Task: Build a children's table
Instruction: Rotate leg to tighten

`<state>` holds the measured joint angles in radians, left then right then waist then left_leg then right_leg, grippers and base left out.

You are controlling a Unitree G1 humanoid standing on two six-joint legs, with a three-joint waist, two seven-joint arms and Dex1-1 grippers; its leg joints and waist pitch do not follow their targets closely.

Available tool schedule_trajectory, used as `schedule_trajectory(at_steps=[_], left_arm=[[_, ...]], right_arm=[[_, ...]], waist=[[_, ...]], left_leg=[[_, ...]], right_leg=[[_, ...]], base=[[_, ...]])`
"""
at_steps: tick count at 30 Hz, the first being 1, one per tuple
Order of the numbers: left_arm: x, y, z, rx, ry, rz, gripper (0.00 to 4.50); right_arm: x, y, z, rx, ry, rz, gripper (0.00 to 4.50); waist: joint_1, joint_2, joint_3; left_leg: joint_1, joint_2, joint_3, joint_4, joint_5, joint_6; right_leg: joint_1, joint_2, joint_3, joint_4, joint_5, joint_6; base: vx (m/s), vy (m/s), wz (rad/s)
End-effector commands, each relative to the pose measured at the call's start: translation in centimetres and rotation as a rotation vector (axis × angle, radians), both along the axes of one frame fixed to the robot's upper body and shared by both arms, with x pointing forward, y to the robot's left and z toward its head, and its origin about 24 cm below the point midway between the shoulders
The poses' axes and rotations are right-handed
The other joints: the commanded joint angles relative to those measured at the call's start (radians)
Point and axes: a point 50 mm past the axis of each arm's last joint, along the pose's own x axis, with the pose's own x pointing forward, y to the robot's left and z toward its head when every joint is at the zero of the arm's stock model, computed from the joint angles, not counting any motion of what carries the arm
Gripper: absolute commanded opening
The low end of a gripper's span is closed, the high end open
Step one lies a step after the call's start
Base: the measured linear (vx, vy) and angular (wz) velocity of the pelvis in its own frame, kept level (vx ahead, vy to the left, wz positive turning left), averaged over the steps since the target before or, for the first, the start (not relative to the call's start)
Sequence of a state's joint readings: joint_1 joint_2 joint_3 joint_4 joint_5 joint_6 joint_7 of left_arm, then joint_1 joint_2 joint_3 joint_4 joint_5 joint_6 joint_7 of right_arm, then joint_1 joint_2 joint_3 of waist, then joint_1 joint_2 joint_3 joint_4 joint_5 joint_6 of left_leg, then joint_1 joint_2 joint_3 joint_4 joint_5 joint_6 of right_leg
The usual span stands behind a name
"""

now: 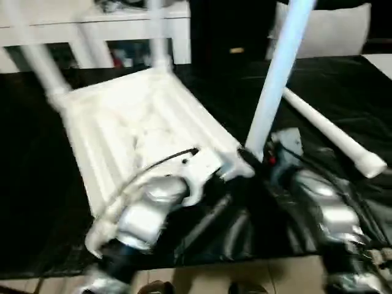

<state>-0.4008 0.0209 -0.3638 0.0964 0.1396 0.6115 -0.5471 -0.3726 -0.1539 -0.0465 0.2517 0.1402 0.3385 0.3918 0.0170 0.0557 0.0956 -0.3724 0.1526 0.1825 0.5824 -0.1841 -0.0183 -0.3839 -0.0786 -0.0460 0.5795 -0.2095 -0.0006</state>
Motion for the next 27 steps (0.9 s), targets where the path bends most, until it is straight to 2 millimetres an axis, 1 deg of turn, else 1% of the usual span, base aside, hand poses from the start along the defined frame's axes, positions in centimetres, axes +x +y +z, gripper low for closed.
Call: schedule_trajectory(at_steps=[1,2,3,4,5,6,7,8,9,11,12,13,14,15,16,17,18,19,20,21,22,23,24,25,26,27], left_arm=[[0.3,-1.9,1.6,-0.014,-0.077,-0.024,0.00],[0.4,-1.9,1.6,-0.009,-0.076,-0.015,0.00],[0.5,-1.9,1.5,-0.008,-0.072,-0.009,0.00],[0.5,-1.9,1.5,-0.008,-0.072,-0.009,0.00],[0.5,-1.8,1.6,-0.006,-0.066,-0.001,0.00],[0.4,-1.7,1.5,-0.002,-0.062,0.005,0.00],[0.4,-1.5,1.5,0.006,-0.061,0.009,0.00],[0.4,-1.4,1.4,0.013,-0.063,0.009,0.00],[0.3,-1.3,1.4,0.018,-0.065,0.007,0.00],[0.3,-1.3,1.3,0.018,-0.071,-0.013,0.00],[0.3,-1.2,1.3,0.019,-0.072,-0.019,0.00],[0.3,-1.2,1.3,0.020,-0.076,-0.025,0.00],[0.2,-1.2,1.2,0.022,-0.083,-0.039,0.00],[0.2,-1.0,1.1,0.027,-0.084,-0.049,0.00],[0.2,-0.9,1.0,0.033,-0.082,-0.054,0.00],[0.3,-0.4,0.8,0.050,-0.092,-0.082,0.00],[0.3,-0.3,0.8,0.052,-0.093,-0.085,0.00],[0.4,0.0,0.7,0.061,-0.097,-0.099,0.00],[0.4,0.5,0.6,0.074,-0.102,-0.127,0.00],[0.5,1.0,0.4,0.082,-0.104,-0.149,0.00],[0.5,1.1,0.4,0.085,-0.104,-0.153,0.00],[0.4,1.8,0.2,0.102,-0.109,-0.203,0.00],[0.4,2.1,0.0,0.108,-0.106,-0.224,0.00],[0.3,2.5,-0.1,0.113,-0.106,-0.251,0.00],[0.3,2.7,-0.2,0.115,-0.107,-0.271,0.00],[0.3,2.9,-0.2,0.117,-0.099,-0.283,0.00]], right_arm=[[-1.4,3.1,-3.3,-0.017,0.160,0.108,2.61],[-1.3,3.1,-3.3,-0.020,0.155,0.103,2.61],[-1.2,3.0,-3.3,-0.007,0.149,0.086,2.61],[-1.2,3.0,-3.3,-0.007,0.149,0.086,2.61],[-1.1,2.9,-3.2,0.006,0.147,0.067,2.61],[-1.0,2.8,-3.1,0.026,0.141,0.054,2.96],[-1.0,2.6,-2.9,0.045,0.130,0.039,3.16],[-1.1,2.5,-2.7,0.068,0.114,0.039,3.16],[-1.1,2.5,-2.5,0.085,0.096,0.037,3.30],[-1.3,2.2,-2.0,0.086,0.053,0.053,3.37],[-1.3,2.0,-1.9,0.082,0.042,0.060,3.57],[-1.4,1.9,-1.8,0.075,0.034,0.063,3.65],[-1.4,1.6,-1.6,0.068,0.010,0.071,3.65],[-1.5,1.2,-1.4,0.061,-0.017,0.085,3.79],[-1.6,0.9,-1.3,0.056,-0.033,0.096,3.90],[-1.8,-0.2,-0.7,0.054,-0.071,0.127,3.97],[-1.8,-0.3,-0.7,0.052,-0.074,0.130,4.11],[-2.0,-0.9,-0.5,0.041,-0.088,0.149,4.24],[-2.2,-1.9,-0.2,0.014,-0.105,0.184,4.24],[-2.4,-2.6,0.0,-0.013,-0.112,0.210,4.35],[-2.4,-2.8,0.0,-0.020,-0.114,0.216,4.42],[-2.6,-3.8,0.5,-0.040,-0.126,0.260,4.42],[-2.8,-4.1,0.8,-0.037,-0.127,0.283,4.47],[-3.0,-4.5,1.1,-0.038,-0.128,0.322,4.47],[-3.2,-4.7,1.3,-0.041,-0.130,0.357,4.47],[-3.3,-4.9,1.3,-0.063,-0.115,0.390,4.47]], waist=[[0.004,-0.012,-0.039],[0.006,-0.012,-0.043],[0.007,-0.010,-0.043],[0.009,-0.010,-0.044],[0.010,-0.009,-0.047],[0.011,-0.009,-0.047],[0.011,-0.011,-0.047],[0.013,-0.012,-0.047],[0.016,-0.011,-0.048],[0.021,-0.012,-0.048],[0.022,-0.012,-0.049],[0.023,-0.012,-0.049],[0.023,-0.011,-0.049],[0.025,-0.011,-0.050],[0.025,-0.008,-0.049],[0.026,-0.010,-0.048],[0.027,-0.010,-0.050],[0.026,-0.011,-0.053],[0.029,-0.010,-0.055],[0.031,-0.011,-0.061],[0.033,-0.008,-0.065],[0.034,-0.008,-0.067],[0.036,-0.010,-0.068],[0.037,-0.009,-0.066],[0.041,-0.007,-0.068],[0.045,-0.007,-0.068]], left_leg=[[0.017,0.067,-0.053,-0.094,-0.439,-0.026],[0.015,0.068,-0.049,-0.095,-0.411,-0.016],[0.012,0.070,-0.047,-0.097,-0.394,-0.009],[0.012,0.071,-0.046,-0.096,-0.386,-0.006],[0.009,0.072,-0.044,-0.096,-0.363,0.001],[0.008,0.072,-0.041,-0.096,-0.349,0.006],[0.009,0.072,-0.040,-0.095,-0.345,0.010],[0.008,0.072,-0.039,-0.093,-0.335,0.021],[0.007,0.073,-0.038,-0.093,-0.319,0.028],[0.008,0.073,-0.036,-0.092,-0.309,0.033],[0.007,0.074,-0.036,-0.092,-0.301,0.036],[0.006,0.074,-0.036,-0.092,-0.295,0.037],[0.006,0.074,-0.036,-0.092,-0.292,0.039],[0.009,0.075,-0.035,-0.091,-0.293,0.041],[0.008,0.075,-0.035,-0.091,-0.294,0.041],[0.005,0.075,-0.036,-0.092,-0.291,0.045],[0.005,0.075,-0.037,-0.091,-0.290,0.047],[0.002,0.074,-0.036,-0.089,-0.272,0.056],[0.004,0.076,-0.035,-0.086,-0.249,0.067],[0.002,0.076,-0.034,-0.081,-0.213,0.083],[0.000,0.074,-0.034,-0.077,-0.188,0.093],[-0.006,0.073,-0.034,-0.072,-0.142,0.117],[-0.007,0.072,-0.031,-0.068,-0.121,0.137],[-0.007,0.072,-0.031,-0.067,-0.118,0.146],[-0.006,0.073,-0.030,-0.064,-0.121,0.159],[-0.004,0.076,-0.029,-0.064,-0.115,0.163]], right_leg=[[0.009,-0.080,0.040,-0.104,-0.551,-0.109],[0.011,-0.077,0.043,-0.101,-0.486,-0.120],[0.012,-0.076,0.044,-0.098,-0.427,-0.138],[0.013,-0.076,0.045,-0.096,-0.402,-0.147],[0.016,-0.076,0.046,-0.090,-0.350,-0.165],[0.018,-0.075,0.046,-0.086,-0.312,-0.181],[0.019,-0.075,0.046,-0.086,-0.305,-0.186],[0.022,-0.079,0.047,-0.086,-0.306,-0.191],[0.022,-0.079,0.047,-0.086,-0.304,-0.192],[0.021,-0.079,0.047,-0.087,-0.305,-0.191],[0.022,-0.079,0.047,-0.086,-0.298,-0.192],[0.022,-0.078,0.047,-0.085,-0.290,-0.194],[0.023,-0.078,0.046,-0.085,-0.288,-0.197],[0.022,-0.079,0.047,-0.086,-0.287,-0.196],[0.022,-0.079,0.047,-0.086,-0.285,-0.197],[0.024,-0.078,0.046,-0.085,-0.280,-0.196],[0.026,-0.077,0.045,-0.085,-0.277,-0.194],[0.028,-0.078,0.045,-0.080,-0.247,-0.202],[0.028,-0.077,0.045,-0.079,-0.211,-0.210],[0.031,-0.076,0.044,-0.072,-0.159,-0.223],[0.032,-0.075,0.043,-0.067,-0.123,-0.232],[0.033,-0.074,0.041,-0.060,-0.059,-0.248],[0.033,-0.074,0.040,-0.055,-0.018,-0.262],[0.033,-0.075,0.039,-0.055,-0.012,-0.268],[0.035,-0.077,0.038,-0.055,-0.014,-0.273],[0.034,-0.076,0.038,-0.053,-0.013,-0.277]], base=[[0.000,0.000,0.00],[0.000,0.000,0.00],[0.000,0.000,0.00],[0.000,0.000,0.00],[0.000,0.000,0.00],[0.000,0.000,0.00],[0.000,0.000,0.00],[0.000,0.000,0.00],[0.000,0.000,0.00],[0.000,0.000,0.00],[0.000,0.000,0.00],[0.000,0.000,0.00],[0.000,0.000,0.00],[0.000,0.000,0.00],[0.000,0.000,0.00],[0.000,0.000,0.00],[0.000,0.000,0.00],[0.000,0.000,0.00],[0.000,0.000,0.00],[0.000,0.000,0.00],[0.000,0.000,0.00],[0.000,0.000,0.00],[0.000,0.000,0.00],[0.000,0.000,0.00],[0.000,0.000,0.00],[0.000,0.000,0.00]])
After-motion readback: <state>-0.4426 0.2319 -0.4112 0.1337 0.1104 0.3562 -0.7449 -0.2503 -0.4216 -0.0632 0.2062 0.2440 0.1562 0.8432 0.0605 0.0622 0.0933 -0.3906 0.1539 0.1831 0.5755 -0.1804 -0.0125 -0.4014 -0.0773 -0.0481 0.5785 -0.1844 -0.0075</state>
